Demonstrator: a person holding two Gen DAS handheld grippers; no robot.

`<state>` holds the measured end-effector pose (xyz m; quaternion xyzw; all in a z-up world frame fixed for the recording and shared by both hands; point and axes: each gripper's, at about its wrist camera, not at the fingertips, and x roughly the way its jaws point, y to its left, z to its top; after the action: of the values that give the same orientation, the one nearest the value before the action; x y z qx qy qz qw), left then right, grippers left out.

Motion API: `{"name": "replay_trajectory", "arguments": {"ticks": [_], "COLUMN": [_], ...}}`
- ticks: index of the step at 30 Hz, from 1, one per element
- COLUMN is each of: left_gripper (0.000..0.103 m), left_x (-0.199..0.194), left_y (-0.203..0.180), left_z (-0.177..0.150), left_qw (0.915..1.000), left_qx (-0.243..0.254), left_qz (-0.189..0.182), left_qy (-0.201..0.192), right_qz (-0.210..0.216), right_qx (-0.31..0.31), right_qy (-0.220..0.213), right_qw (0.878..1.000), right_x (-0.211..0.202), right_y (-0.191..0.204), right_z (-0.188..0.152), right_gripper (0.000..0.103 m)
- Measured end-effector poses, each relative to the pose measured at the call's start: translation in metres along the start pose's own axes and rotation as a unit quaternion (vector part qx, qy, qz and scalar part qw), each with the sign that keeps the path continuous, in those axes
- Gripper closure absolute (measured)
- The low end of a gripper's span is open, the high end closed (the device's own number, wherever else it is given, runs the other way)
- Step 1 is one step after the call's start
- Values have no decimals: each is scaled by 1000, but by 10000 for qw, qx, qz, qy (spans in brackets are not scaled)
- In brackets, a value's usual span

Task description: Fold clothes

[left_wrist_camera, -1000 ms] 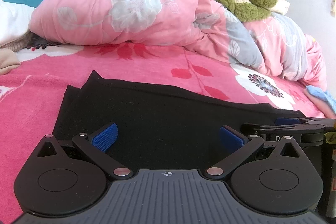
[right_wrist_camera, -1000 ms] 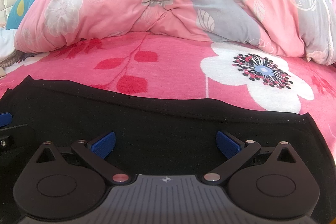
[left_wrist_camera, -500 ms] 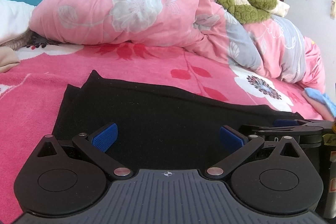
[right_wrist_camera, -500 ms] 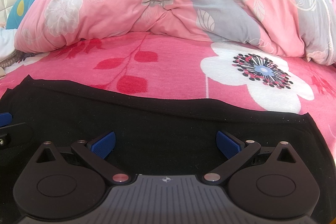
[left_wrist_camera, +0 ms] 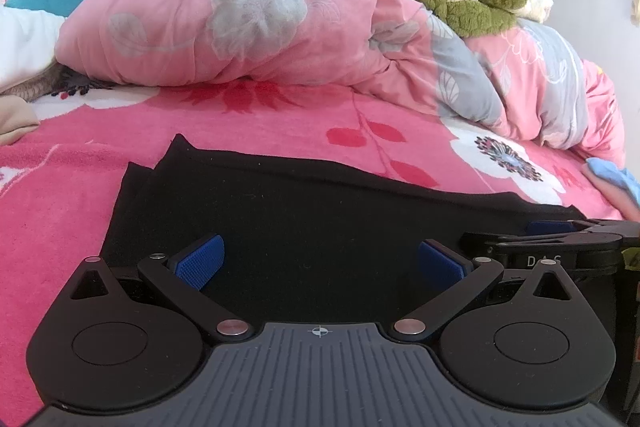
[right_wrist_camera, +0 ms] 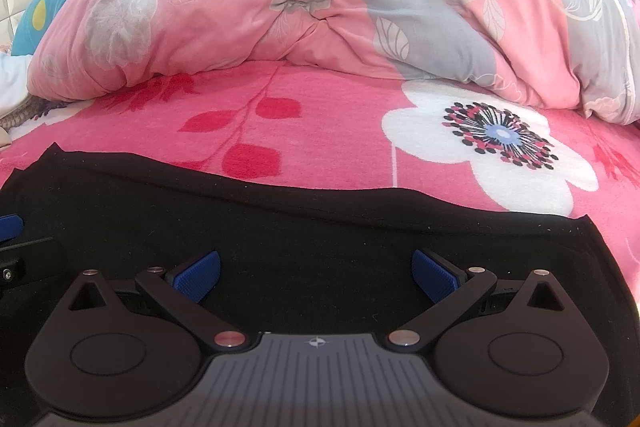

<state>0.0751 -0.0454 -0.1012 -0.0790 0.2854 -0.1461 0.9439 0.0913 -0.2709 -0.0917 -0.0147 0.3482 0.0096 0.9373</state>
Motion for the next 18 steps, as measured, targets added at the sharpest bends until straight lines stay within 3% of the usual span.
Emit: {"name": "replay_trajectory", "arguments": {"ticks": [13, 18], "left_gripper": [0, 0], "left_x": [-4, 2], "left_y": [-11, -11], "left_z": [14, 43], "left_qw": [9994, 9992], "left_qx": [104, -130], "left_qz": [247, 238], "left_qy": [209, 302], "right_qz": [-43, 445], "right_qx": [-26, 173], "right_qy": [56, 205], "right_qw": [10000, 9987], "right_x": [0, -4], "right_y": [2, -13], "right_z": [2, 8], "right_gripper": [0, 0]}}
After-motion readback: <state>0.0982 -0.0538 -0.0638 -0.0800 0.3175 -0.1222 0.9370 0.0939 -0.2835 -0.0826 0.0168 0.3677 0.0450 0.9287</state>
